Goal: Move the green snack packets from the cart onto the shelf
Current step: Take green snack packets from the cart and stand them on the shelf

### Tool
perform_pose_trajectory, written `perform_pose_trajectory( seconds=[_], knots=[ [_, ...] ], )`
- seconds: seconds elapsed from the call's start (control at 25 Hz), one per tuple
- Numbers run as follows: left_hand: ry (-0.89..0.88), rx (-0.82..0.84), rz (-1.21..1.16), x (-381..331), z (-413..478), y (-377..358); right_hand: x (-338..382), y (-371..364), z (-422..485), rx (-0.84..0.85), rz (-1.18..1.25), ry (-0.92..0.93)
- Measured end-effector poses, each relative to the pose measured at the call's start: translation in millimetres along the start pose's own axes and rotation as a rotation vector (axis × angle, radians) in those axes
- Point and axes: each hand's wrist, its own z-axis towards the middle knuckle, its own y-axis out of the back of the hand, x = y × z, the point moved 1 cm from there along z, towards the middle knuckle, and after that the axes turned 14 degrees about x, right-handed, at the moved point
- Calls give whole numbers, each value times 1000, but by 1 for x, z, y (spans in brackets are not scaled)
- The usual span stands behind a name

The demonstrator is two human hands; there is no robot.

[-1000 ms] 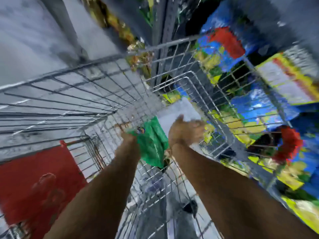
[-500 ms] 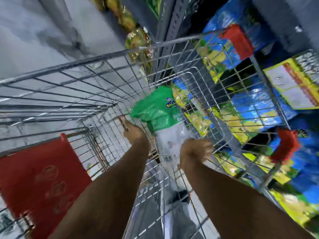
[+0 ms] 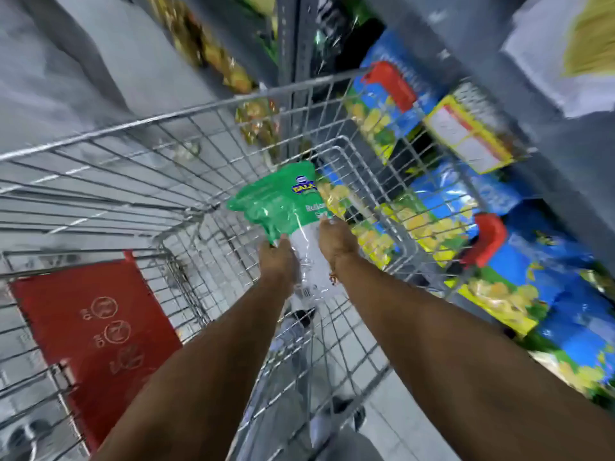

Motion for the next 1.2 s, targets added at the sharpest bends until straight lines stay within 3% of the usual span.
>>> perform_pose_trajectory(
  seconds=[0.12, 0.28, 0.44, 0.56, 0.64, 0.72, 0.84, 0.92, 1.04, 1.2],
  knots=[
    [-235, -35, 171, -22, -51, -22, 6, 33, -60, -67, 41, 202],
    [-592, -4, 221, -44, -155, -74, -10, 91, -169, -352, 227, 490],
    [-877, 279, 155, -20, -285, -141, -74, 153, -282, -554, 465, 716],
    [-951, 525, 168, 19, -338, -190, -140, 191, -338, -732, 334, 789],
    [-955, 652, 332, 58, -372, -230, -201, 219, -357, -903, 348, 711],
    [-980, 790, 475, 100, -400, -260, -256, 237, -366, -1045, 509, 646],
    [-942, 997, 634, 155, -422, -304, -320, 261, -372, -1320, 1062, 704],
    [-887, 1147, 771, 182, -425, -339, -353, 283, -382, -1444, 1289, 681],
    [-751, 1349, 934, 212, -429, -405, -397, 330, -391, -1501, 1343, 539],
    [-502, 1456, 1036, 237, -426, -476, -434, 395, -390, -1366, 1345, 443]
  ],
)
